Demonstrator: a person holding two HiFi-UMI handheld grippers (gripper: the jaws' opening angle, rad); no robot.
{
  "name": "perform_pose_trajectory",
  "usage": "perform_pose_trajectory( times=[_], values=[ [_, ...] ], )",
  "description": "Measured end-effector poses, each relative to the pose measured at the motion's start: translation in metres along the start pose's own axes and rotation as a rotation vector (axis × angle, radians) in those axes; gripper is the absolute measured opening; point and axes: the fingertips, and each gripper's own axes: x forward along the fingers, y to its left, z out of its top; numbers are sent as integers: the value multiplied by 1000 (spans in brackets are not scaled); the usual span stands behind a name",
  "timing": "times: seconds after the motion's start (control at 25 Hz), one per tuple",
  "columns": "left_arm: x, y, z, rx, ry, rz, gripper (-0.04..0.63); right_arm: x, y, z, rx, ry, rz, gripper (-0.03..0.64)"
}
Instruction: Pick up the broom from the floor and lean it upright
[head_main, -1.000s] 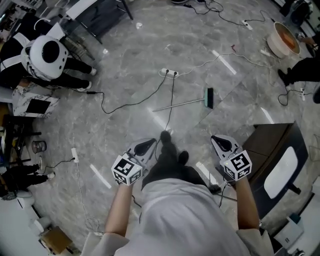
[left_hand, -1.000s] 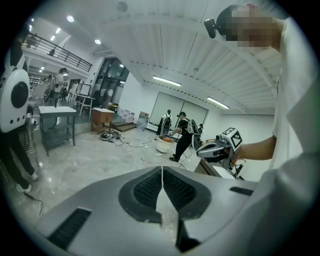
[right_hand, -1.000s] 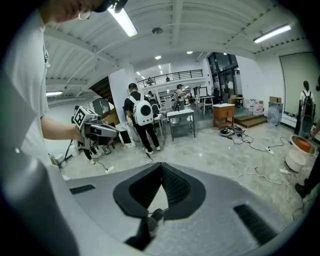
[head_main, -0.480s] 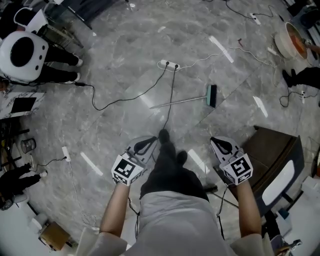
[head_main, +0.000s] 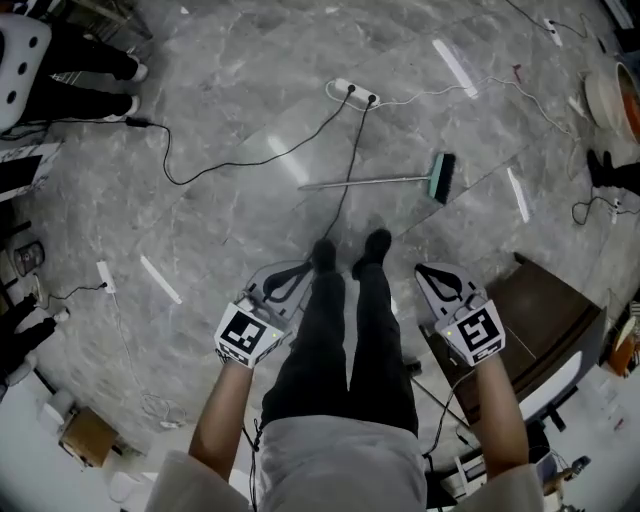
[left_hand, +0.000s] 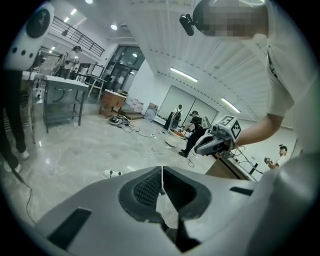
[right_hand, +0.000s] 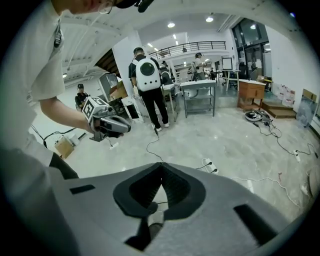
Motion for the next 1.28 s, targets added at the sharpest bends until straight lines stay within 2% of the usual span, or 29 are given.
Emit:
perform_pose_trajectory(
  times=[0.16, 0.52, 0.68, 0.92, 1.28],
  values=[
    [24, 36, -43, -37, 9, 32, 11, 64, -20, -25, -40, 45, 52, 0],
    [87, 111, -130, -133, 32, 72, 11, 207, -78, -74, -91, 78, 128, 0],
    [118, 138, -181, -120, 21, 92, 11, 265, -92, -112, -100, 103, 161, 0],
    [164, 177, -258, -151, 41, 117, 11, 355, -119, -180, -155, 140, 163, 0],
    [209, 231, -365, -234, 54, 152, 11, 466, -158, -275, -221, 150, 193, 3]
  ],
)
